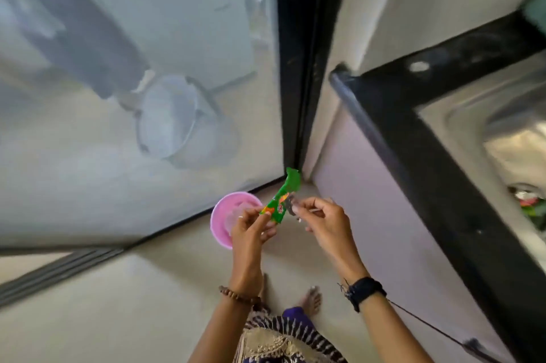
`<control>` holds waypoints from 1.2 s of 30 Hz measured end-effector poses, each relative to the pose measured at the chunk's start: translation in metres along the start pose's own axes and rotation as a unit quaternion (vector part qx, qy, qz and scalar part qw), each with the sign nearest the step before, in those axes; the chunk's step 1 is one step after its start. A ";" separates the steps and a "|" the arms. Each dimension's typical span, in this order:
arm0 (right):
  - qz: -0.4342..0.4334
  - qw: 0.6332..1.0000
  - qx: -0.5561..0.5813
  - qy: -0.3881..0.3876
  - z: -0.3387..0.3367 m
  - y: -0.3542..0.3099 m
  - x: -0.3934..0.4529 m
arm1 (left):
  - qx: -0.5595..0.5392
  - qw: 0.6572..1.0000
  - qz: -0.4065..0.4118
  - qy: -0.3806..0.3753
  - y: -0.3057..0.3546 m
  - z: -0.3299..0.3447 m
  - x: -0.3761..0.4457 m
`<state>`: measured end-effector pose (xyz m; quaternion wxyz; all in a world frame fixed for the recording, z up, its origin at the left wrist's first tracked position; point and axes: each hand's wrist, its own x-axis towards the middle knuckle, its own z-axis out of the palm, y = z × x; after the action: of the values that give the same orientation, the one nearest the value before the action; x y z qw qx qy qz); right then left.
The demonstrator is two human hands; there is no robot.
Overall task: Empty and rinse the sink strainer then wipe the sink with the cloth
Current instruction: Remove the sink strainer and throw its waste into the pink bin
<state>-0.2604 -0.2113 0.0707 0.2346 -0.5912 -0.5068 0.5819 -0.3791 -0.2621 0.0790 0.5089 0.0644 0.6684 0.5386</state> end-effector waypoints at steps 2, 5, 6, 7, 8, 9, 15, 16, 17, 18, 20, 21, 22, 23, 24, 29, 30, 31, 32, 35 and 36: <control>0.008 0.999 -0.033 -0.030 0.027 0.023 0.018 | -0.006 0.999 -0.028 0.043 -0.019 -0.024 0.022; 0.025 0.992 -0.102 -0.067 0.071 0.064 0.052 | 0.016 0.991 -0.077 0.104 -0.058 -0.062 0.062; 0.033 0.989 -0.122 -0.073 0.082 0.077 0.063 | 0.022 0.989 -0.092 0.113 -0.070 -0.071 0.078; 0.037 0.985 -0.144 -0.083 0.096 0.094 0.076 | 0.028 0.987 -0.105 0.120 -0.087 -0.082 0.097; 0.038 0.981 -0.166 -0.091 0.110 0.111 0.090 | 0.035 0.986 -0.111 0.124 -0.103 -0.092 0.117; 0.038 0.978 -0.184 -0.096 0.124 0.129 0.102 | 0.048 0.984 -0.113 0.127 -0.120 -0.102 0.137; 0.035 0.963 -0.250 -0.091 0.204 0.243 0.182 | 0.137 0.970 -0.106 0.168 -0.220 -0.150 0.253; 0.038 0.962 -0.254 -0.091 0.214 0.258 0.194 | 0.150 0.967 -0.110 0.172 -0.232 -0.154 0.268; 0.047 0.962 -0.252 -0.092 0.225 0.275 0.205 | 0.159 0.965 -0.115 0.174 -0.246 -0.159 0.283; 0.057 0.963 -0.248 -0.095 0.234 0.291 0.215 | 0.159 0.965 -0.118 0.172 -0.259 -0.164 0.296; 0.080 0.964 -0.235 -0.097 0.249 0.315 0.230 | 0.155 0.969 -0.121 0.151 -0.277 -0.169 0.316; 0.092 0.965 -0.225 -0.095 0.254 0.322 0.234 | 0.164 0.969 -0.122 0.141 -0.283 -0.171 0.322; 0.102 0.968 -0.211 -0.089 0.257 0.327 0.236 | 0.176 0.968 -0.117 0.137 -0.286 -0.171 0.325; 0.112 0.973 -0.188 -0.080 0.258 0.327 0.236 | 0.183 0.967 -0.107 0.139 -0.286 -0.170 0.325; 0.125 0.978 -0.152 -0.068 0.257 0.322 0.234 | 0.180 0.968 -0.096 0.145 -0.282 -0.166 0.324; 0.222 0.970 0.102 -0.008 0.234 0.245 0.196 | -0.017 0.978 -0.163 0.126 -0.216 -0.129 0.288; 0.239 0.958 0.159 0.000 0.225 0.220 0.184 | -0.044 0.978 -0.173 0.107 -0.193 -0.116 0.274; 0.250 0.945 0.212 0.000 0.215 0.195 0.171 | -0.063 0.978 -0.178 0.089 -0.172 -0.104 0.257; 0.253 0.932 0.260 0.000 0.202 0.168 0.157 | -0.080 0.978 -0.180 0.069 -0.148 -0.090 0.236; 0.217 0.898 0.381 -0.008 0.151 0.083 0.107 | -0.129 0.976 -0.172 -0.020 -0.069 -0.055 0.167; 0.193 0.894 0.405 -0.007 0.132 0.059 0.091 | -0.149 0.972 -0.170 -0.061 -0.046 -0.045 0.146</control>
<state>-0.3810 -0.1956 -0.0498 0.3331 -0.5272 -0.1052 0.7746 -0.4603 -0.2182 -0.0506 0.6365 -0.0940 0.5497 0.5327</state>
